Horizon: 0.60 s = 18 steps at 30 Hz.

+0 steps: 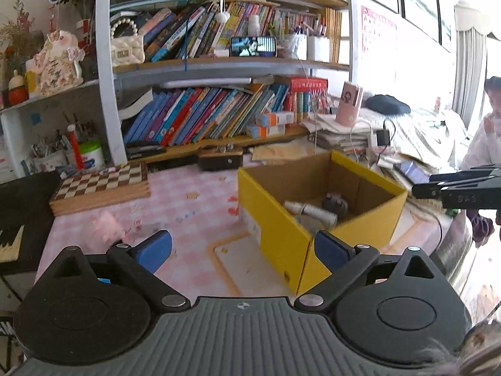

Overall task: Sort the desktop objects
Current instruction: 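Withdraw both open tools from the box toward the blue eraser and medicine box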

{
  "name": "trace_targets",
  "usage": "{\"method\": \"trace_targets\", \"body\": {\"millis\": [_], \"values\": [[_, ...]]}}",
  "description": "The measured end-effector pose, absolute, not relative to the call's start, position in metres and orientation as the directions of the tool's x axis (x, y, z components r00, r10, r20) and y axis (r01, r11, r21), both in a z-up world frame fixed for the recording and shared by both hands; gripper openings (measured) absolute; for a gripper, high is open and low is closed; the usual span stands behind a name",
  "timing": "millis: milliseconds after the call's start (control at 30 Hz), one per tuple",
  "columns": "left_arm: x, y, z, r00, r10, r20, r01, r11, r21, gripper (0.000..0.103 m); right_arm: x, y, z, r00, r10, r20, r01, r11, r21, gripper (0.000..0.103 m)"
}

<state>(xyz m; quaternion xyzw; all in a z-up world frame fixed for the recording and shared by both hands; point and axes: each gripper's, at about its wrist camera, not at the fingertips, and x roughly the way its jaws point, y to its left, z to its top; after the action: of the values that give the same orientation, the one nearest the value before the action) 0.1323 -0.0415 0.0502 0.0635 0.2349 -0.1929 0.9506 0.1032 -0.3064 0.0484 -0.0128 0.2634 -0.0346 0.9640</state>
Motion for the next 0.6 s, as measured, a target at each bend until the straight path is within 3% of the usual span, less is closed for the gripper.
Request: {"method": "trace_targets", "body": {"millis": [600], "values": [[0.086,0.027,0.002,0.780,-0.260,-0.569,0.337,0.941,0.032,0.100,0.045,-0.217,-0.002,0.803,-0.081,-0.590,0.131,0.991,0.042,0.042]]}}
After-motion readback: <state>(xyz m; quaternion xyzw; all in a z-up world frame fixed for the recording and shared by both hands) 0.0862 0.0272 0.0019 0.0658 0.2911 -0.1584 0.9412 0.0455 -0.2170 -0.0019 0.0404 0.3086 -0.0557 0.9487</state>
